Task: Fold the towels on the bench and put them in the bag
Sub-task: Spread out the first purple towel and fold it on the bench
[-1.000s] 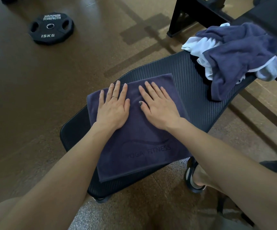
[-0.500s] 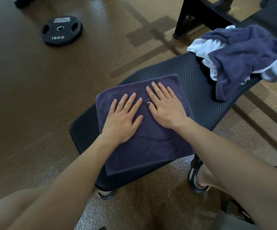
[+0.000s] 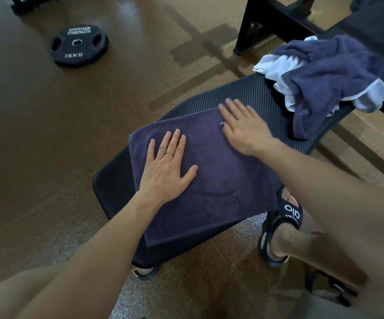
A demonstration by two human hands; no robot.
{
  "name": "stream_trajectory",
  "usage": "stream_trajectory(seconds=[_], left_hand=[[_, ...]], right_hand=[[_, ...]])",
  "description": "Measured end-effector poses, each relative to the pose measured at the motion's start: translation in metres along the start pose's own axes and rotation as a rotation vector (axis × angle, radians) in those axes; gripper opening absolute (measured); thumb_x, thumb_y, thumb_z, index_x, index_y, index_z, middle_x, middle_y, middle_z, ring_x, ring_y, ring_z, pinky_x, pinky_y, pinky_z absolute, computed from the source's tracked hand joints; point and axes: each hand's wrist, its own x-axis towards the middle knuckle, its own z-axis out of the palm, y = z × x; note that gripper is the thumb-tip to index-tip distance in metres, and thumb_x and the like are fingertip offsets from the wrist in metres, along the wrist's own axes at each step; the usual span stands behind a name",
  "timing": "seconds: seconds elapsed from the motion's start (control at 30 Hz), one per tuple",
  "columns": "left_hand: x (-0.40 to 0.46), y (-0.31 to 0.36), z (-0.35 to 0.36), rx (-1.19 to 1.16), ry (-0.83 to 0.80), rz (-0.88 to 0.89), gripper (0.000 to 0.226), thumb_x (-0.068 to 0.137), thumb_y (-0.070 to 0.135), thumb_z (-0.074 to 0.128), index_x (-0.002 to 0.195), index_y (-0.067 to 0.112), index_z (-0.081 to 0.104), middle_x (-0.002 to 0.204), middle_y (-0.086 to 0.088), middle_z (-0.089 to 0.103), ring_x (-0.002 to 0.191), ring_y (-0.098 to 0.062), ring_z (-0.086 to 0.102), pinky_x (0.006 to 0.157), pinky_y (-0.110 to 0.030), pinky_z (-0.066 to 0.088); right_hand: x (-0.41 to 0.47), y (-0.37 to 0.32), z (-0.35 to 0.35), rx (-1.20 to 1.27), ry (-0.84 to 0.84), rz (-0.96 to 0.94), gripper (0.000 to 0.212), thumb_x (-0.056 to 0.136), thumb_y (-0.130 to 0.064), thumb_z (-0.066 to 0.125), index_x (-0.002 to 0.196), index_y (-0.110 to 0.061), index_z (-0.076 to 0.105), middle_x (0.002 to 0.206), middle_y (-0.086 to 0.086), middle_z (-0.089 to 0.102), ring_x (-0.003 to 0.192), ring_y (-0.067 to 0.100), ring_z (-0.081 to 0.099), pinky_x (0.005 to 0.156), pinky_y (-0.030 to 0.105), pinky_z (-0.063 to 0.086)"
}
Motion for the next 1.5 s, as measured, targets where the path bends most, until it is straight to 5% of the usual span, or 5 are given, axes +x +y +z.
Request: stream_trajectory(seconds=[0.27, 0.97, 1.17, 1.3, 1.5], left_hand=[[-0.001, 0.0, 0.001, 0.006, 0.024, 0.012, 0.083, 0.098, 0.066, 0.02, 0.164, 0.017, 0.007, 0.171, -0.001, -0.001, 0.158, -0.018, -0.004, 0.126, -0.054, 0.0], [-0.103, -0.036, -0.012, 0.064, -0.109, -0.064, 0.083, 0.093, 0.076, -0.001, 0.161, 0.031, -0.013, 0.169, -0.005, -0.02, 0.156, -0.023, -0.017, 0.126, -0.041, -0.009], [-0.132, 0.019, -0.012, 0.038, -0.142, 0.288, 0.077, 0.101, 0.07, 0.018, 0.161, 0.034, -0.013, 0.167, 0.001, -0.023, 0.155, -0.019, -0.02, 0.126, -0.042, -0.01], [-0.143, 0.029, 0.006, 0.123, -0.162, 0.287, 0.074, 0.101, 0.069, 0.011, 0.16, 0.034, -0.015, 0.168, 0.0, -0.02, 0.156, -0.023, -0.017, 0.126, -0.048, -0.007], [-0.154, 0.052, 0.0, 0.212, 0.021, 0.334, 0.056, 0.102, 0.047, 0.048, 0.148, 0.015, 0.047, 0.151, -0.015, 0.047, 0.137, -0.032, 0.047, 0.113, -0.046, 0.04]], right_hand=[[-0.03, -0.058, 0.005, 0.061, 0.062, -0.18, 0.062, 0.107, -0.046, 0.018, 0.163, -0.02, 0.009, 0.17, 0.002, 0.003, 0.157, 0.018, -0.001, 0.128, 0.041, 0.003], [-0.152, -0.034, 0.033, 0.069, 0.053, 0.017, 0.062, 0.107, -0.05, 0.015, 0.163, -0.023, 0.009, 0.171, 0.002, 0.005, 0.157, 0.02, 0.0, 0.128, 0.039, 0.001], [-0.191, -0.023, 0.039, 0.126, 0.122, 0.119, 0.061, 0.108, -0.049, 0.017, 0.163, -0.024, 0.011, 0.17, 0.004, 0.005, 0.157, 0.022, 0.001, 0.128, 0.041, 0.003], [-0.21, -0.016, 0.048, 0.218, 0.118, 0.245, 0.062, 0.107, -0.051, 0.024, 0.163, -0.026, 0.012, 0.17, 0.007, 0.006, 0.157, 0.025, 0.004, 0.127, 0.047, 0.01], [-0.207, -0.031, 0.026, 0.752, 0.28, 0.687, 0.072, 0.094, -0.032, 0.067, 0.153, -0.016, 0.028, 0.144, 0.013, 0.036, 0.119, 0.026, 0.047, 0.094, 0.031, 0.038]])
